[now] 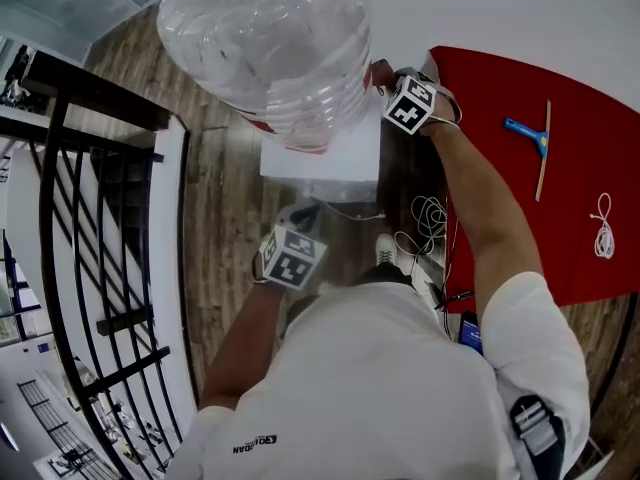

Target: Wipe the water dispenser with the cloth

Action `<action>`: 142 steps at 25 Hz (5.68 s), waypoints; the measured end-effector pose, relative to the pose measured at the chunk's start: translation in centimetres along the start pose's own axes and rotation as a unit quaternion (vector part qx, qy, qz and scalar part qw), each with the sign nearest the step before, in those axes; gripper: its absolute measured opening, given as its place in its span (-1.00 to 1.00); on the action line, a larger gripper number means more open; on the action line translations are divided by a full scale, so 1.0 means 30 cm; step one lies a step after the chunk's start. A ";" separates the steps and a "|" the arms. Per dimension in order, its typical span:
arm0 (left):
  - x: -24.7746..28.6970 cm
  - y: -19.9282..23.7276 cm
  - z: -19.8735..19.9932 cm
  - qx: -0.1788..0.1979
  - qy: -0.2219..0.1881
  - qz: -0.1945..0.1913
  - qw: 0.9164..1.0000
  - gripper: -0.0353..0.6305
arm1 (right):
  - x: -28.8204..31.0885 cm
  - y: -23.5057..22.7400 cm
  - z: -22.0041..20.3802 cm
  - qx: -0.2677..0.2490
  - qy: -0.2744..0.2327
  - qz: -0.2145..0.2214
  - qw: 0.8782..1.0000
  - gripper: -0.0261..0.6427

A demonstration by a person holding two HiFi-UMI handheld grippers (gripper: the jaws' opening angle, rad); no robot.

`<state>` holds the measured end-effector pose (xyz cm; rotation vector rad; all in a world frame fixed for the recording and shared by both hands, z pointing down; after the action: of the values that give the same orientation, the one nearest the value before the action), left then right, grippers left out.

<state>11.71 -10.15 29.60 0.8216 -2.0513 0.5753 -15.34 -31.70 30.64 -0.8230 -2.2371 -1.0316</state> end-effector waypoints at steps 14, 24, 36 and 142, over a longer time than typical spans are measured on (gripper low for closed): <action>0.032 -0.042 -0.020 -0.031 0.022 0.012 0.999 -0.93 | 0.065 0.100 0.060 -0.157 -0.009 0.028 0.987 -0.75; 0.027 -0.052 -0.016 -0.008 0.005 -0.007 1.000 -0.93 | -0.064 0.286 0.033 -0.220 -0.006 0.025 0.975 -0.75; 0.003 -0.082 -0.050 0.020 -0.012 -0.026 0.999 -0.93 | -0.252 0.548 0.029 -0.256 -0.019 0.028 0.966 -0.75; 0.555 -0.243 -0.180 -0.123 0.138 -0.155 0.970 -0.93 | -0.207 0.456 -0.371 0.619 -0.176 0.191 0.741 -0.75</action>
<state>12.52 -17.35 47.13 0.8395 -1.6575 0.2377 0.91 -35.34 39.12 -0.7532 -2.2144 0.8848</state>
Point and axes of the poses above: the fingertips, and each gripper's own axes: x forward along the fingers, y to its left, z out of its top, the point moved 6 cm from there along -x, backward along the fingers
